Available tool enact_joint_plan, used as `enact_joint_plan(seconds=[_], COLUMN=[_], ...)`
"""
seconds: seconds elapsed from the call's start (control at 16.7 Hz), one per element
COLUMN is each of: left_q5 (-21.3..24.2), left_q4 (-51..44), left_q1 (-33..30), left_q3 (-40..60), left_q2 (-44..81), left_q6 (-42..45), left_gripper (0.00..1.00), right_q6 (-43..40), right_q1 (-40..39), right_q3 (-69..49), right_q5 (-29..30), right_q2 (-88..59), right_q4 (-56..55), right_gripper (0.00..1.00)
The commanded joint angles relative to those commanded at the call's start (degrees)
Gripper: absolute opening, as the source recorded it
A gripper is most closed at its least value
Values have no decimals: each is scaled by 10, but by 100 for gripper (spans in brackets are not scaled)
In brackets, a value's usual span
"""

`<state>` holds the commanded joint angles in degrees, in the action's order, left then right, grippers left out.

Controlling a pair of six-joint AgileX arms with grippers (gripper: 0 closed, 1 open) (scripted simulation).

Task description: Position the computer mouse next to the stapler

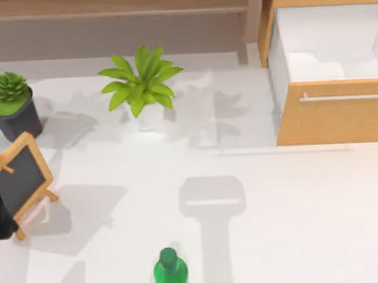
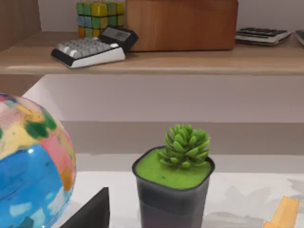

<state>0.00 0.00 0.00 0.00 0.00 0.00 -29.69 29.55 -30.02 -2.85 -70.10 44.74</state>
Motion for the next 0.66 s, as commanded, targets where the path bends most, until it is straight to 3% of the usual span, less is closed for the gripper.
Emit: enact_joint_plan(seconds=[0.3,0.66], left_q5=[0,0], left_q4=[0,0], left_q1=[0,0], left_q3=[0,0], left_q2=[0,0], left_q6=[0,0], left_gripper=[100,100], right_q6=[0,0], right_q1=[0,0], right_q3=[0,0], right_q5=[0,0], right_q2=[0,0], right_q4=[0,0], right_gripper=[98,100])
